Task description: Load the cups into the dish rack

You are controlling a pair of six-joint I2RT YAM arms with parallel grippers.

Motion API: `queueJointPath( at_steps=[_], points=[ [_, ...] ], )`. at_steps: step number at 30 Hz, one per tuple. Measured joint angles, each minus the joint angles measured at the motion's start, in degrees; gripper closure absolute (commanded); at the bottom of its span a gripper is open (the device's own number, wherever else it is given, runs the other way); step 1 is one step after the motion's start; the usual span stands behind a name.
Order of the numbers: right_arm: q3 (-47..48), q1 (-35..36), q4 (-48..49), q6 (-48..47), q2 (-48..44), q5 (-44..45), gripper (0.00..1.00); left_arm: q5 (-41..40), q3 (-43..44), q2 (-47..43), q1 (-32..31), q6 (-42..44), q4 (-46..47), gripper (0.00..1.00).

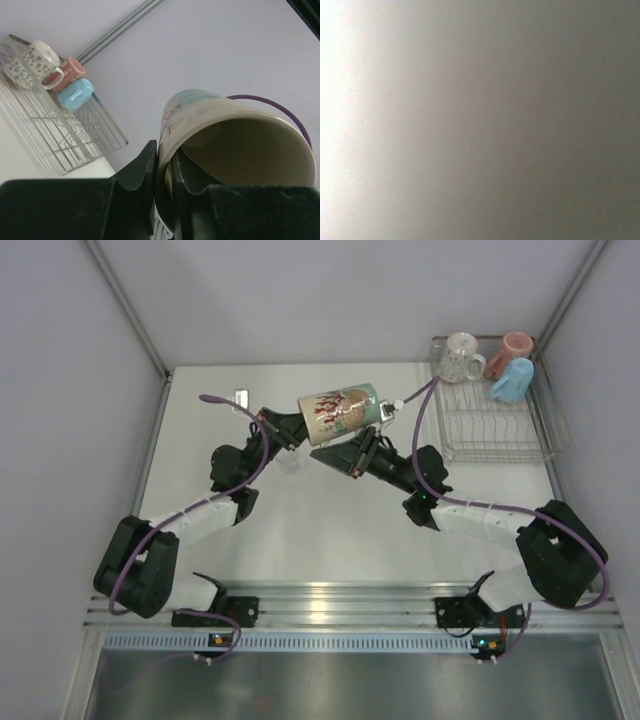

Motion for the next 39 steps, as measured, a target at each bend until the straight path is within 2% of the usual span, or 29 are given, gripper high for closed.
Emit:
queueJointPath(
  at_steps=[5, 12, 14, 15, 16, 19, 25, 29, 30, 32, 33, 35, 39],
  points=[
    [-2.3, -0.3, 3.5, 2.1, -0.4, 1.4, 0.62, 0.7, -0.8, -0.7, -0.1, 1.6, -0.1, 1.00],
    [-3.0, -0.3, 4.9, 4.7, -0.4, 2.4, 0.64, 0.0, -2.9, -2.3, -0.1, 2.3, 0.3, 1.00],
    [-3.0, -0.3, 4.9, 4.8, -0.4, 2.3, 0.67, 0.0, -2.9, -2.3, -0.1, 2.2, 0.3, 1.00],
    [-3.0, -0.3, 5.0, 4.9, -0.4, 2.3, 0.72, 0.0, -2.9, -2.3, -0.2, 2.1, 0.4, 1.00],
    [-3.0, -0.3, 5.0, 4.8, -0.4, 2.3, 0.83, -0.1, -2.9, -2.3, -0.2, 1.8, 0.4, 1.00],
    [-3.0, -0.4, 5.1, 3.7, -0.3, 2.4, 1.00, -0.7, -3.0, -2.3, -0.3, 0.7, 0.1, 1.00],
    [-3.0, -0.4, 5.1, 4.5, 0.4, 2.0, 1.00, -1.2, -4.0, -2.3, -0.3, 0.7, 0.4, 1.00],
    [-3.0, -0.5, 5.2, 4.8, 1.0, 1.9, 1.00, -1.7, -4.5, -2.3, -0.2, 0.9, 0.4, 0.70],
    [-3.0, -0.6, 5.5, 5.4, 1.1, 2.0, 1.00, -1.5, -4.6, -2.2, -0.1, 1.4, 0.5, 0.59],
    [-3.0, -0.9, 5.4, 6.6, 1.2, 2.8, 1.00, -0.9, -4.6, -2.2, -0.2, 2.3, 0.9, 0.50],
    [-3.0, -1.1, 5.5, 7.0, 1.4, 3.1, 1.00, -0.7, -4.6, -2.2, -0.2, 2.8, 1.2, 0.42],
    [-3.0, -1.6, 5.5, 7.5, 1.7, 3.5, 1.00, -0.5, -4.6, -2.2, -0.3, 3.1, 1.5, 0.39],
    [-3.4, -2.4, 5.5, 8.0, 2.1, 3.5, 1.00, -0.4, -5.4, -2.2, -0.3, 4.1, 1.7, 0.38]
  ],
)
